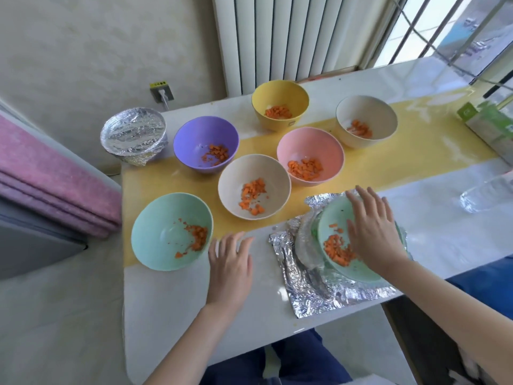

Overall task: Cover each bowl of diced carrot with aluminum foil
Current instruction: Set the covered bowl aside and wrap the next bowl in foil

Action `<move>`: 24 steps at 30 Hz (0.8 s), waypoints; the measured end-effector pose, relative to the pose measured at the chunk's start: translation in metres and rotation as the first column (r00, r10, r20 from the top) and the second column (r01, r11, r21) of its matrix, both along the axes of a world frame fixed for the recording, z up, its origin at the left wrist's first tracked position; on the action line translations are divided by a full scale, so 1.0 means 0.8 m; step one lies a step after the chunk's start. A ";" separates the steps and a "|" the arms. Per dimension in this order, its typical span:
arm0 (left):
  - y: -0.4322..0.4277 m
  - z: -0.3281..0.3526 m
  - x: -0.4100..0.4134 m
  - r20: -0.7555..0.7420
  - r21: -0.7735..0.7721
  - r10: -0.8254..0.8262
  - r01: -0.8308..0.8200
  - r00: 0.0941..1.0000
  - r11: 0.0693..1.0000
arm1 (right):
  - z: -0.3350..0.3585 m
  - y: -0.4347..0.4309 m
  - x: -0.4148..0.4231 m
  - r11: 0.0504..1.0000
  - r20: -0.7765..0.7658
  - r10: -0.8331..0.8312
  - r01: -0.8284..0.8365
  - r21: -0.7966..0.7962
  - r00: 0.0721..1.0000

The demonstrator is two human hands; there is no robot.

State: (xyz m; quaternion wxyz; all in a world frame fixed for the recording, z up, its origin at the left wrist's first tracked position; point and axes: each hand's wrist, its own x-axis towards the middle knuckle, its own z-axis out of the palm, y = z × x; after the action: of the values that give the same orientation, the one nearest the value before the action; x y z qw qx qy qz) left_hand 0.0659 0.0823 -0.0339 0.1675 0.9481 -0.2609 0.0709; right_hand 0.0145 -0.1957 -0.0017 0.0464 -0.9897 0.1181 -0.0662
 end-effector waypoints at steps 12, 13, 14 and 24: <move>-0.152 -0.002 -0.017 -0.633 -0.172 0.008 -0.151 0.774 0.974 | 0.003 -0.096 -0.015 0.931 -0.327 -0.224 0.301 0.208 0.918; -0.156 -0.006 -0.017 -0.654 -0.174 0.017 -0.172 0.756 0.970 | 0.003 -0.101 -0.015 0.928 -0.330 -0.213 0.296 0.228 0.920; -0.158 -0.009 -0.017 -0.665 -0.164 0.033 -0.189 0.746 0.968 | 0.003 -0.105 -0.015 0.925 -0.328 -0.202 0.290 0.245 0.923; -0.192 -0.009 -0.013 -0.616 -0.070 0.239 -0.355 0.751 0.932 | 0.009 -0.139 -0.023 0.865 -0.279 -0.230 0.327 0.381 0.932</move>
State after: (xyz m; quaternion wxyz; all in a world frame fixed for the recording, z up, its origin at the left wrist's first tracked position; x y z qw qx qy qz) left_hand 0.0552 -0.0713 -0.0411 0.3138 0.9313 -0.0325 -0.1821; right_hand -0.0041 -0.3068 0.0053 0.2352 -0.9294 0.2766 0.0669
